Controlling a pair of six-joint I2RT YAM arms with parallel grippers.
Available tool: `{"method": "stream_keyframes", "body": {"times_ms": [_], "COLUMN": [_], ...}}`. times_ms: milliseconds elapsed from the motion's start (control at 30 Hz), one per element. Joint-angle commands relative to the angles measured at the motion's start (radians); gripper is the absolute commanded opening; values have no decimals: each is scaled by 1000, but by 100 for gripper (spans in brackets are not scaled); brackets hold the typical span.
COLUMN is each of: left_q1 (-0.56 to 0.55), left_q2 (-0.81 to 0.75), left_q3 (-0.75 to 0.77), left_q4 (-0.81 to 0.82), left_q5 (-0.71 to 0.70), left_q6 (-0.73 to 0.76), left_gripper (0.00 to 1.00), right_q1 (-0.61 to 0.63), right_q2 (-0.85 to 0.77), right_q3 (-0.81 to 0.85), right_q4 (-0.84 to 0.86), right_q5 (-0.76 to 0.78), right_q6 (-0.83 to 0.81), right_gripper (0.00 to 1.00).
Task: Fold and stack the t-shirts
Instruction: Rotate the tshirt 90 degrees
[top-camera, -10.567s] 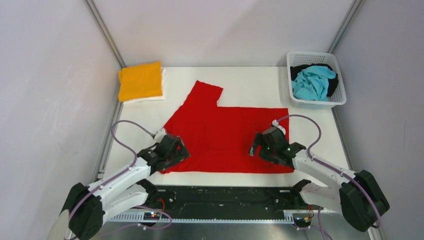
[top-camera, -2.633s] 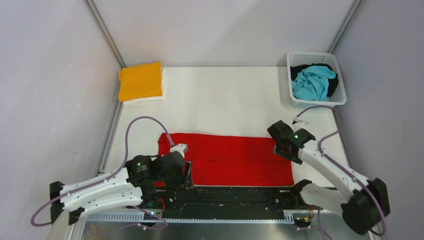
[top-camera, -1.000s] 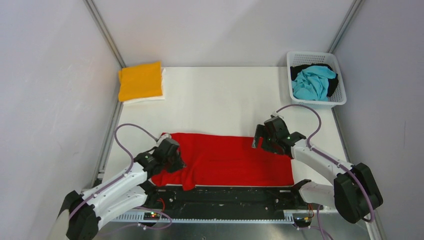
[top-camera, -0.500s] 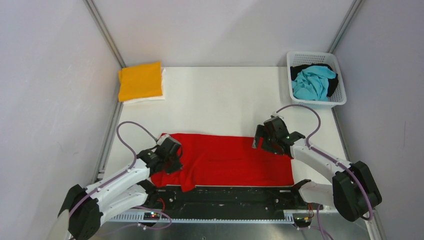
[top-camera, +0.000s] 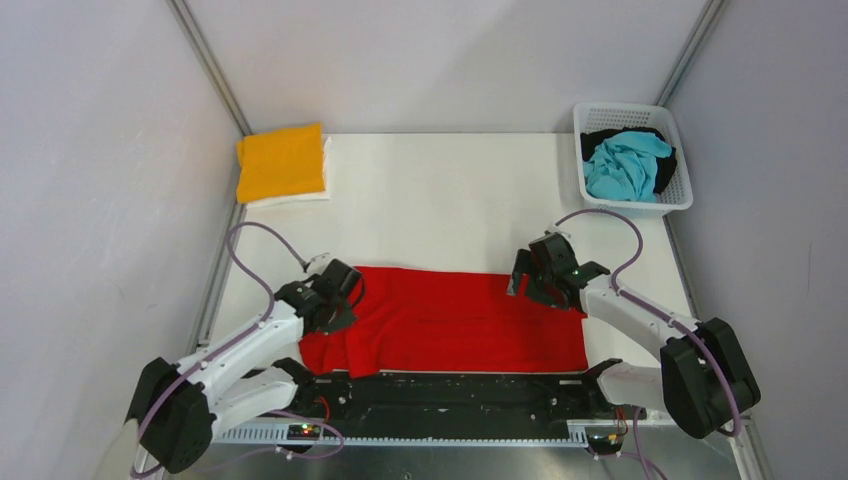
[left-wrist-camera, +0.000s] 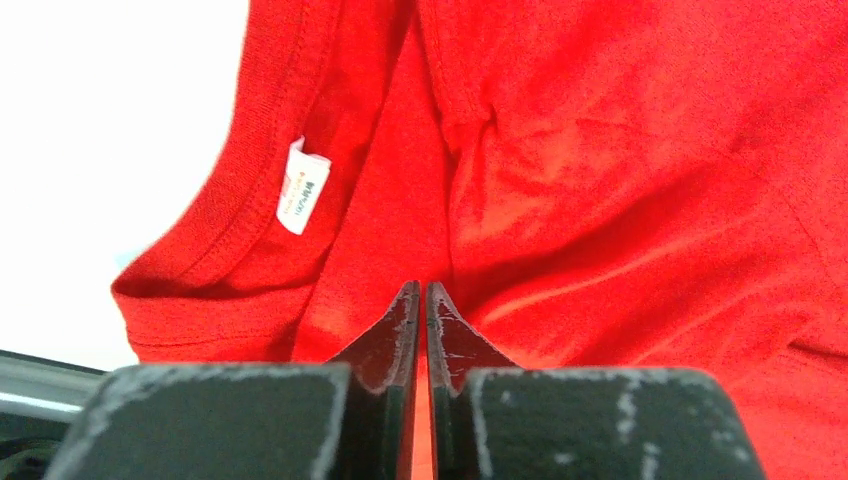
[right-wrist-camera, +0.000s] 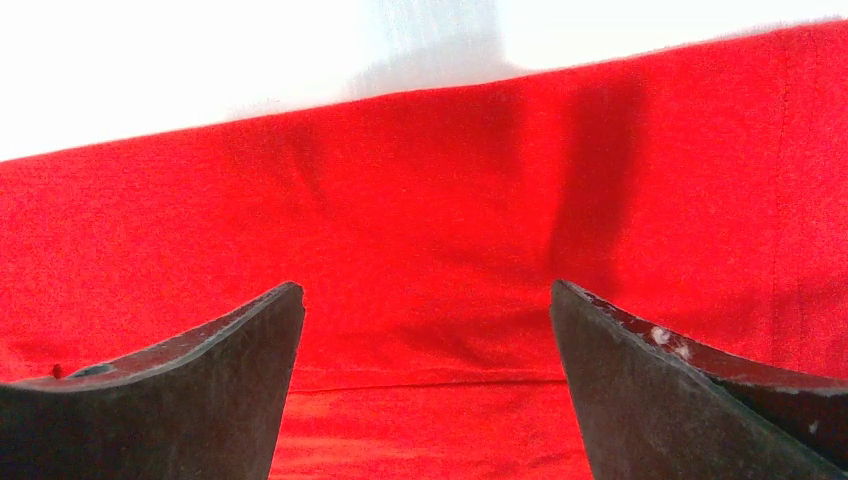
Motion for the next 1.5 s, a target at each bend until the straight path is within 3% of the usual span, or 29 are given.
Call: {"method": "stream_keyframes", "body": {"times_ms": [0,200,267,300,333,367,433,600,733,900,1033,1100,1167,1200,1300,1333,1400,1467], "left_q1": [25,65,64,63,60,46,18,-8,15,111,171,203,231,240,228,226,215,206], "left_q2": [58,126,114,90,75,36,-12,-17,153,381,644,810,1006,1146,1414,1546,1740,1860], "left_q3": [62,94,117,130,133,133,117,15,-29,47,291,492,755,986,1365,1588,1897,2066], "left_q4": [-14,-6,-1,6,28,44,99,338,481,621,632,625,605,599,568,548,541,566], "left_q5": [-111,-167,-158,-143,-101,-75,11,199,182,195,207,263,398,493,589,650,699,695], "left_q6": [49,34,28,28,42,51,71,29,3,29,105,142,155,150,97,51,-42,-141], "left_gripper": [9,7,19,39,51,76,97,100,100,100,100,100,100,100,100,100,100,100], "right_q1": [-6,-10,-11,-11,-11,-11,-12,-9,-5,0,8,18,40,52,144,164,233,296], "right_q2": [10,16,14,11,4,-1,-13,8,68,102,127,146,168,187,229,249,287,335], "right_q3": [2,2,2,2,2,2,2,2,2,2,1,1,1,1,3,4,4,24], "right_q4": [7,12,12,15,18,23,39,118,163,139,105,97,95,96,121,132,175,218], "right_q5": [14,4,4,3,0,-3,-17,-101,-167,-173,-202,-228,-266,-280,-403,-475,-543,-588], "right_q6": [-16,-18,-21,-21,-20,-21,-25,-38,-34,-48,-81,-97,-117,-131,-162,-183,-196,-210], "right_gripper": [97,97,97,97,97,98,98,98,97,98,98,98,98,98,97,97,97,97]}}
